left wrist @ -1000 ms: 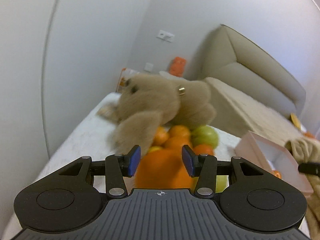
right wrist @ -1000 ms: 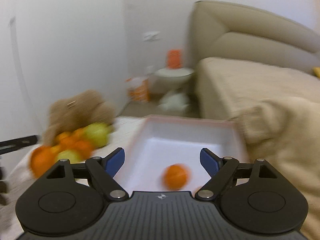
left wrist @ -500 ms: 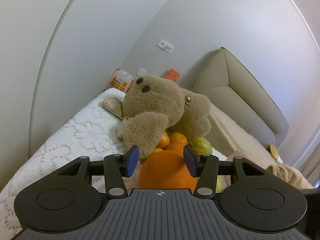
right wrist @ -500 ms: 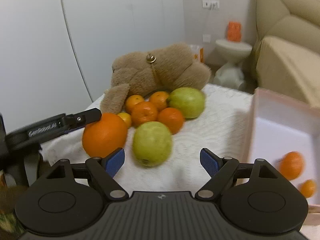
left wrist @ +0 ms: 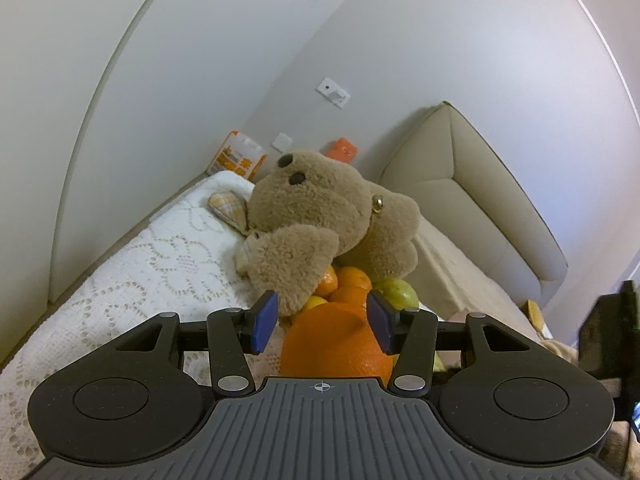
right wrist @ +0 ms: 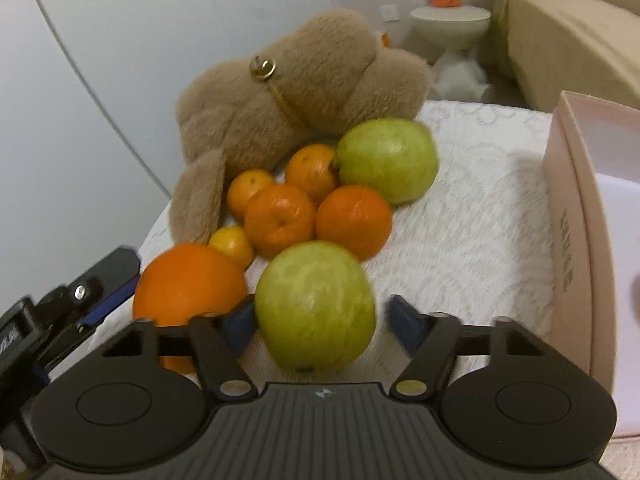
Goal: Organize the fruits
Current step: 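Grasp the green guava with the right tool while the left tool reaches toward the fruit pile, then close the left tool on another orange while the right tool holds the guava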
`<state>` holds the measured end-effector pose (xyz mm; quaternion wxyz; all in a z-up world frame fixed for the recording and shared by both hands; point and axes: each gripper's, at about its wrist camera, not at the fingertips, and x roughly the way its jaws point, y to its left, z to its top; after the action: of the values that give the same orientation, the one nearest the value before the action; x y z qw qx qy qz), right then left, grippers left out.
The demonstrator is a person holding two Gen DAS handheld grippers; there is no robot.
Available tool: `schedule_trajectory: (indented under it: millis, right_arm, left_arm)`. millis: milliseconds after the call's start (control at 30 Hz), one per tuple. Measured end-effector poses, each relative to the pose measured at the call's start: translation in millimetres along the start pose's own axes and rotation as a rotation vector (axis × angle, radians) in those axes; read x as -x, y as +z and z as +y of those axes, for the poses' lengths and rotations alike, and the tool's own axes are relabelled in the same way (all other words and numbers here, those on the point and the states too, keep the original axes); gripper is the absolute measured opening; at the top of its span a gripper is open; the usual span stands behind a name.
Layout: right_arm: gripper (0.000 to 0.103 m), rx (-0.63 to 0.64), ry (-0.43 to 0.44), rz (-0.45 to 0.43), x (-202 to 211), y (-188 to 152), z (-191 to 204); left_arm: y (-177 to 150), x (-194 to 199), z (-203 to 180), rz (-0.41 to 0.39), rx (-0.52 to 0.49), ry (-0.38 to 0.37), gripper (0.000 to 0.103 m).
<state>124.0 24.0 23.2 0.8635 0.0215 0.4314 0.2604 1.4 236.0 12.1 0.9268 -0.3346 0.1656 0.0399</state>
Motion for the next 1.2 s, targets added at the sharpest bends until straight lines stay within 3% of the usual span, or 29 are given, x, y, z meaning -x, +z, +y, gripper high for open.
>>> schedule_trajectory:
  millis: [400,600,733,867,1067,1200]
  right_arm:
    - [0.06,0.155,-0.06,-0.08,81,-75,8]
    - [0.06,0.158,-0.129,-0.12,87,-99,-14]
    - [0.06,0.131,-0.088,-0.162,87,-102,-26]
    - [0.075,0.144,-0.101,-0.209,89,-110,-31]
    - [0.08,0.071,-0.063,-0.208,87,-117,-47]
    - [0.08,0.072,-0.065,-0.207,86,-117,-46]
  left_arm:
    - [-4,-3,-20,0.012,-0.111,0.011,0.054]
    - [-7,-2,-55,0.017,-0.276,0.054,0.054]
    - [-8,-4,-78,0.049,-0.384,0.095,0.054]
    - [-14,-9,-103,0.068,-0.505,0.104,0.054]
    - [-25,-47,-138,0.207,-0.666,0.1,0.054]
    - [-31,-85,-150,0.257,-0.731,0.165,0.054]
